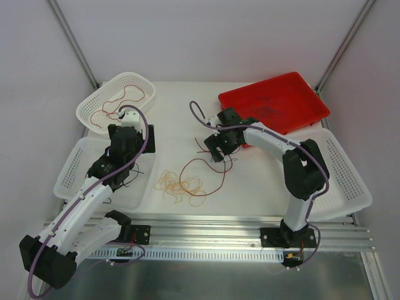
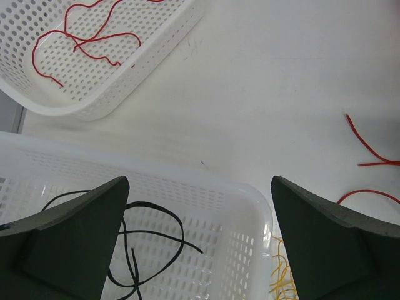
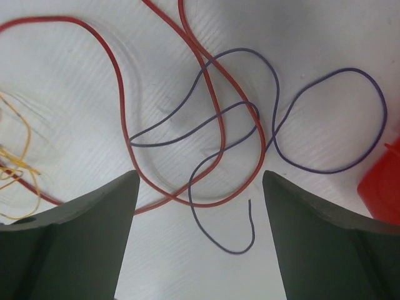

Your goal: Untangle the cables

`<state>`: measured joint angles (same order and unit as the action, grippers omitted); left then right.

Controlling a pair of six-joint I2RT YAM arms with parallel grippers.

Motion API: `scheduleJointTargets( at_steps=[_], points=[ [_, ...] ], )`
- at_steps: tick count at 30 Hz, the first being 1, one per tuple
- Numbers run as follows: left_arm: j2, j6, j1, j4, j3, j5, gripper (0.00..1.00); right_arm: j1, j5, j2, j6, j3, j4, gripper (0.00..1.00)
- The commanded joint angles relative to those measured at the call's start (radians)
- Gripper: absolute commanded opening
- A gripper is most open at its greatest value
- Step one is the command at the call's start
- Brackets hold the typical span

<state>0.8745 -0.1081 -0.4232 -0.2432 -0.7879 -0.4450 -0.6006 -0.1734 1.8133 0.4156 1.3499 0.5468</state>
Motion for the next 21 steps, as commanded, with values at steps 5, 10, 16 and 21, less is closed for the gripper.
scheduleJointTargets(
  at_steps=[5, 10, 16, 21],
  points=[
    [-0.006, -0.004, 0.011, 0.033, 0.001, 0.020, 0.99, -0.054, 0.124, 0.095, 0.141, 0.083, -0.041, 0.83],
    [-0.002, -0.004, 0.011, 0.033, -0.001, 0.022, 0.99, -0.073, 0.153, 0.135, 0.166, 0.117, -0.076, 0.82],
    [0.001, -0.002, 0.011, 0.032, -0.001, 0.015, 0.99, -0.074, 0.120, 0.196, 0.175, 0.189, -0.059, 0.81],
    [0.007, -0.001, 0.012, 0.032, -0.001, 0.017, 0.99, -0.074, 0.085, 0.242, 0.173, 0.215, -0.071, 0.76]
  ],
)
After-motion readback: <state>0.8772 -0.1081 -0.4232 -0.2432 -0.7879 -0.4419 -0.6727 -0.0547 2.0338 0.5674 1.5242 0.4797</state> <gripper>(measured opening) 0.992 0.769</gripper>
